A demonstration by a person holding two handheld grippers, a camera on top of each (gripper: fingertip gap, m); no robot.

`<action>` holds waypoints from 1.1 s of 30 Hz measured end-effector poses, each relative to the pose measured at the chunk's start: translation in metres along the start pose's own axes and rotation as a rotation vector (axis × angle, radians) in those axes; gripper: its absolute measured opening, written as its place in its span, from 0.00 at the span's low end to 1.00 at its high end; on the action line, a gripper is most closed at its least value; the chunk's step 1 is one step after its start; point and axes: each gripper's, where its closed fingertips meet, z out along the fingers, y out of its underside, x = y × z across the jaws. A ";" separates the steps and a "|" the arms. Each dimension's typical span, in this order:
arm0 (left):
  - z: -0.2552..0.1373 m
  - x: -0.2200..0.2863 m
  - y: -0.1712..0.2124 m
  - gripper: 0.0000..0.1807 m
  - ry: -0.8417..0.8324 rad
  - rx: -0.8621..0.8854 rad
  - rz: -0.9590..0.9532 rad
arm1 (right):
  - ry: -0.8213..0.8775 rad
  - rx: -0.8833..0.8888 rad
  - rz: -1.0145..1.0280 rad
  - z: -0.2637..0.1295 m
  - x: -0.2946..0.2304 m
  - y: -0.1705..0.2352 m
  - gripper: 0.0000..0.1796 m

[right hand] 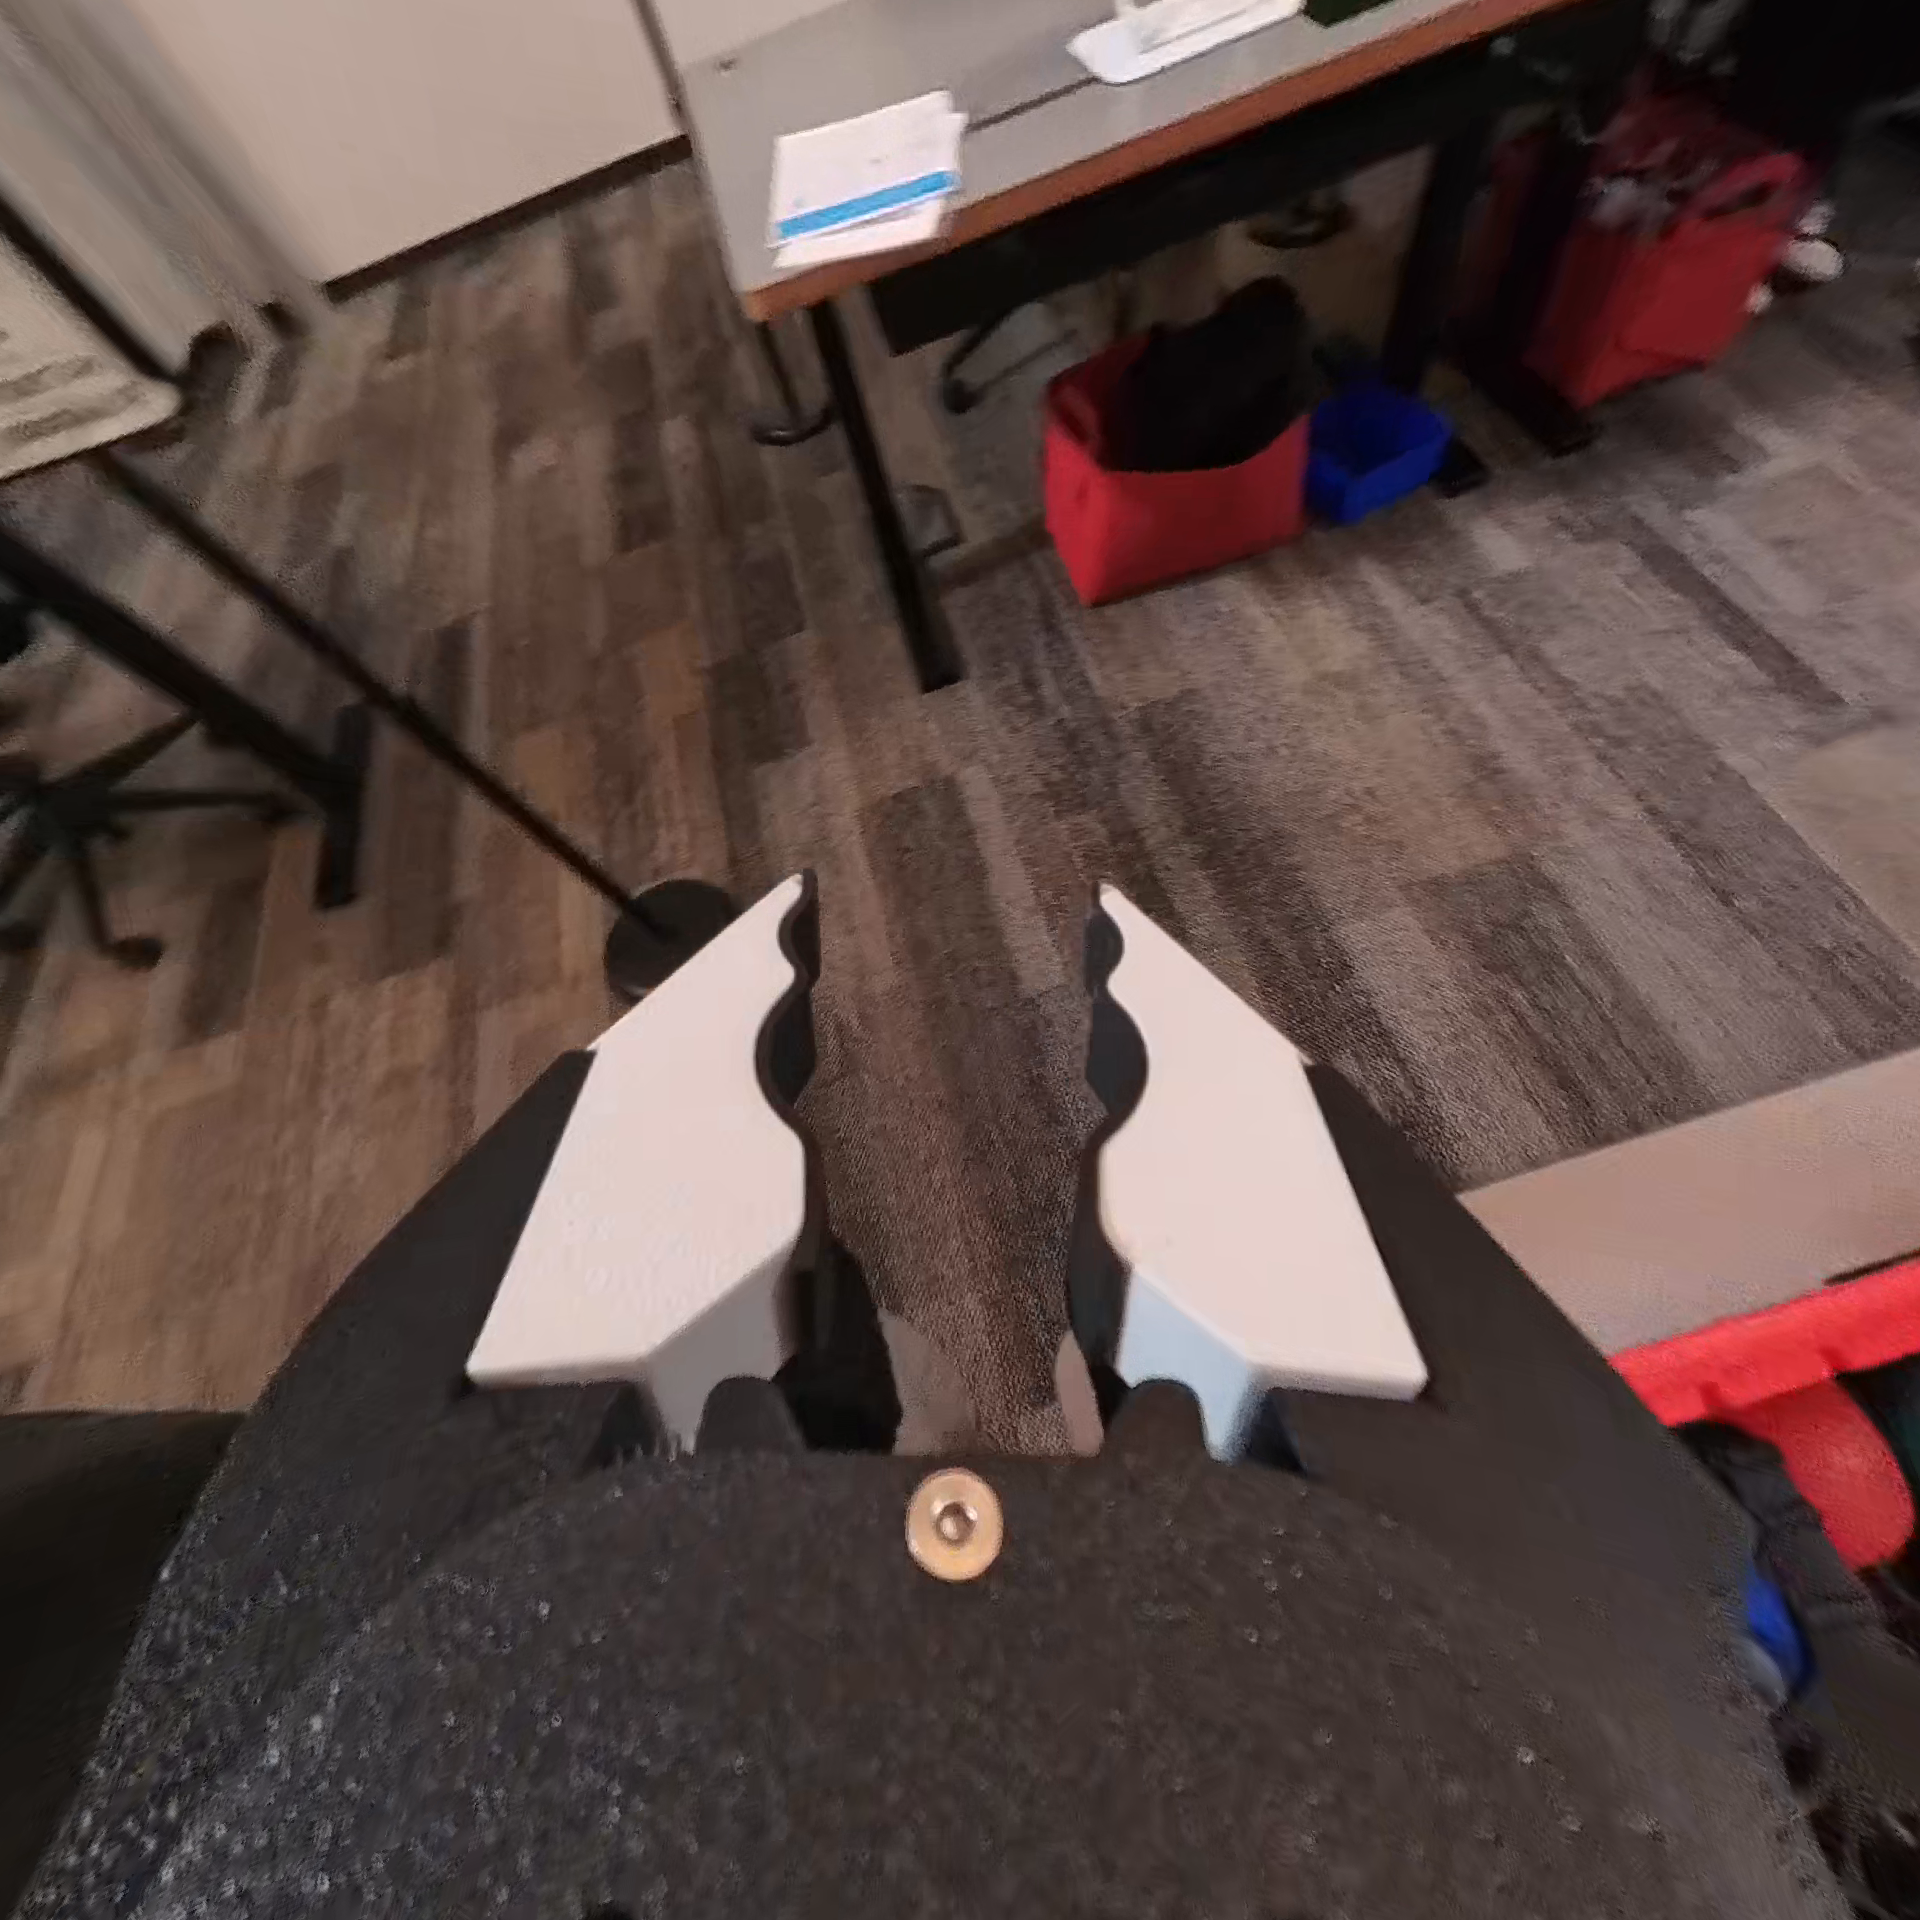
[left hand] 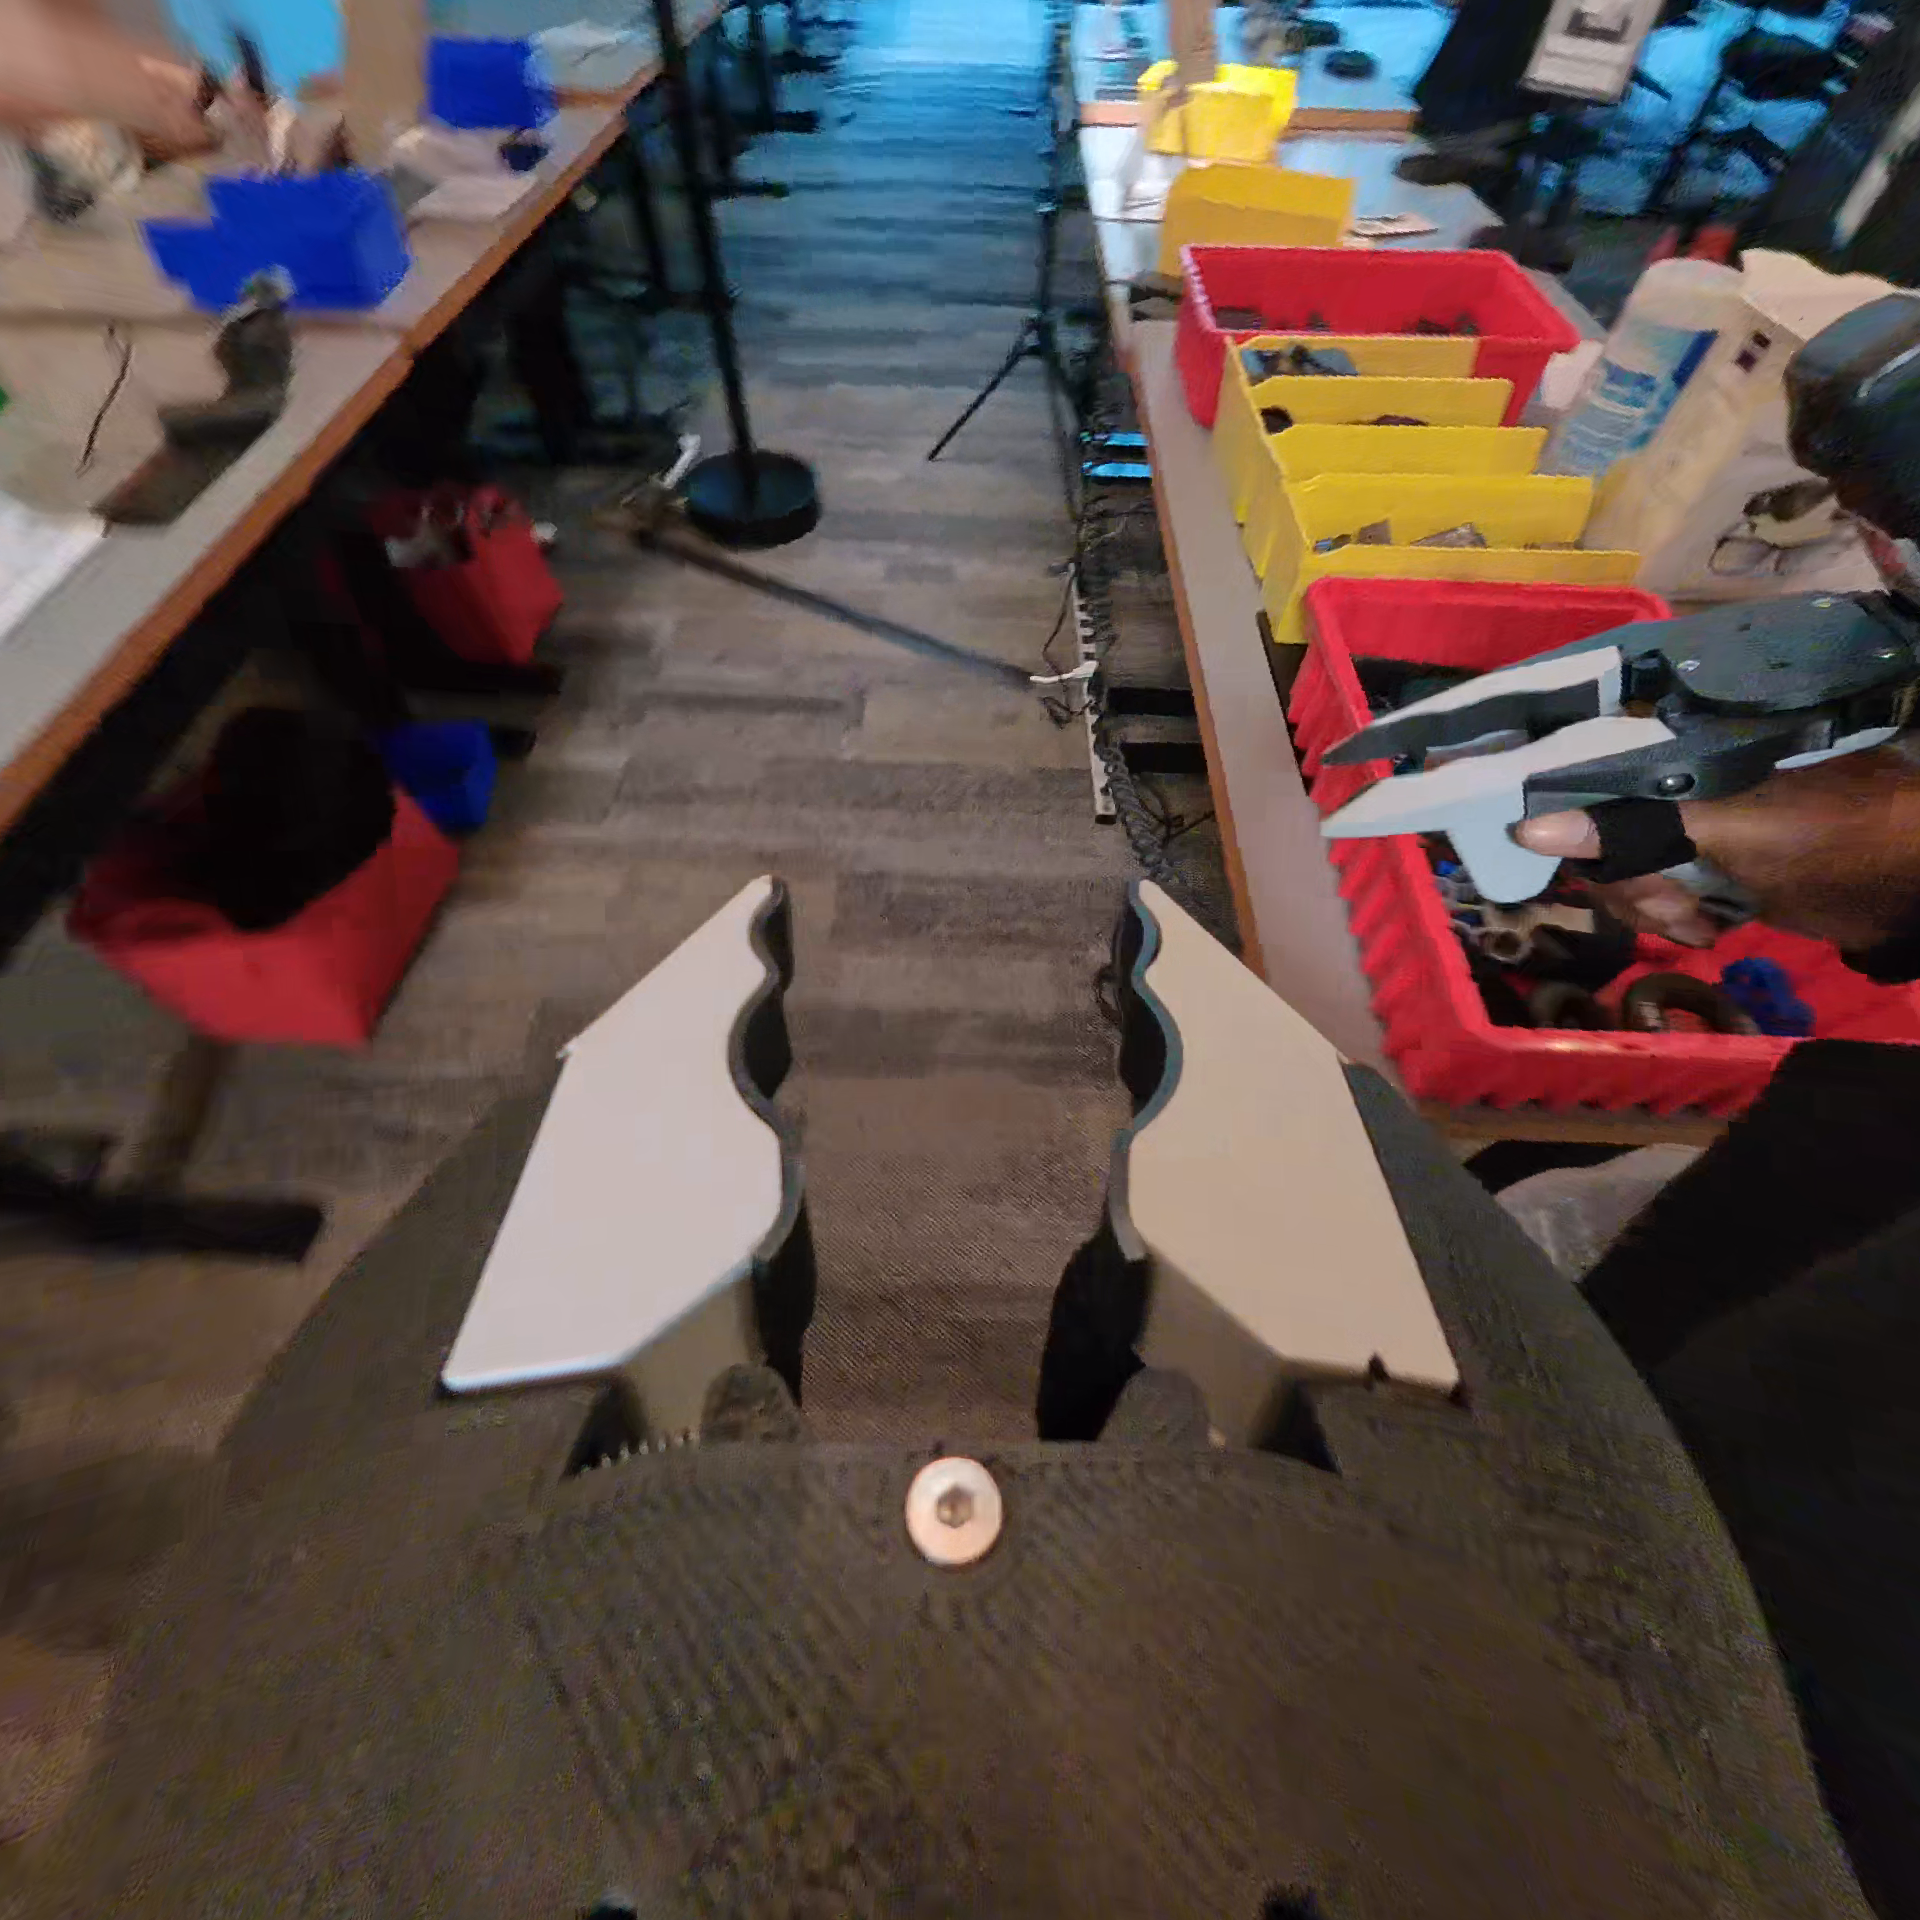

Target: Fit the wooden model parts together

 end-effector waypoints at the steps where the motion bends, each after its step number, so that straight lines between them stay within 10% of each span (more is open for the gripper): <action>1: 0.020 -0.020 -0.015 0.34 0.034 0.002 0.040 | 0.031 -0.002 0.036 0.014 0.013 -0.008 0.27; 8: 0.171 -0.155 -0.033 0.32 0.101 0.001 0.008 | 0.165 0.030 0.215 0.175 0.111 -0.040 0.26; 14: 0.291 -0.257 -0.041 0.32 0.204 -0.158 -0.059 | 0.200 0.087 0.183 0.303 0.201 -0.159 0.26; 33: 0.830 -0.342 -0.229 0.32 0.770 -0.179 0.072 | 0.795 0.069 0.492 0.358 0.562 -0.290 0.27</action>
